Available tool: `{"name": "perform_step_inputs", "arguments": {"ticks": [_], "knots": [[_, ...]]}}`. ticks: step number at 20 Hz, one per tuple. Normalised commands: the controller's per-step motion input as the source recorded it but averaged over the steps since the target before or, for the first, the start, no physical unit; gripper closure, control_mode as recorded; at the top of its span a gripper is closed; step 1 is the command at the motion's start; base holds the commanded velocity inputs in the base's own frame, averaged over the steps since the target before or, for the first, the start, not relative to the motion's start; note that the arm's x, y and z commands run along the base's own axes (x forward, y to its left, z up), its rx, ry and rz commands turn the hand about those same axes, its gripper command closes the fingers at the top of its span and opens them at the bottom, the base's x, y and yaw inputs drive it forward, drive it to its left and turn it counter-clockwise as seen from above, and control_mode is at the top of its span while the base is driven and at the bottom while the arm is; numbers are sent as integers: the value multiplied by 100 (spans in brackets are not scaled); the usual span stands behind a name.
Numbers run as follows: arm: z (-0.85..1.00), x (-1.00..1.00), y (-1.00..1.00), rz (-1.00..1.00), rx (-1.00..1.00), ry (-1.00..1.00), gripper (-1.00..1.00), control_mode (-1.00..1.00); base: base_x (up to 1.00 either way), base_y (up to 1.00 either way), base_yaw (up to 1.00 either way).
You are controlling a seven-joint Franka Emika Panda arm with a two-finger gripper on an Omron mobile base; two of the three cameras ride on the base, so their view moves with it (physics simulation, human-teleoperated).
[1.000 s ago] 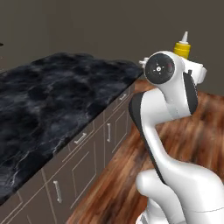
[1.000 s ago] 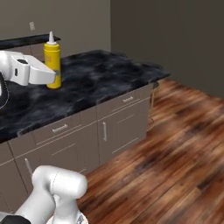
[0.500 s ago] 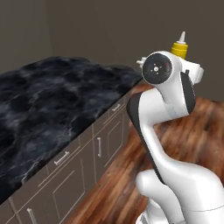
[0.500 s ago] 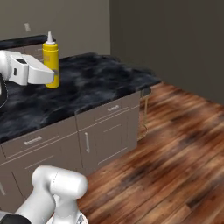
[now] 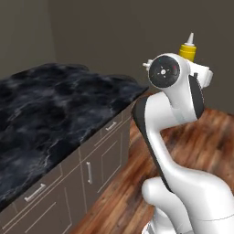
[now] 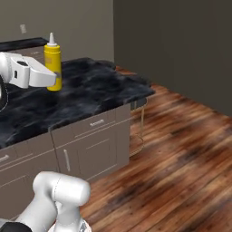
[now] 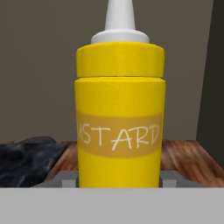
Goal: Move the mustard and ketchup from the cabinet to the dining counter.
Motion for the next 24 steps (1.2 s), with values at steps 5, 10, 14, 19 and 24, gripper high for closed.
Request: {"name": "perform_step_inputs", "arguments": {"ticks": [5, 10, 14, 19, 24], "knots": [[0, 0, 0, 0, 0, 0, 100, 100, 77, -35, 13], [0, 0, 0, 0, 0, 0, 100, 100, 80, -33, 13], [0, 0, 0, 0, 0, 0, 100, 100, 79, -32, 16], [0, 0, 0, 0, 0, 0, 100, 100, 76, -29, 22], [0, 0, 0, 0, 0, 0, 100, 100, 75, -28, 23]]}}
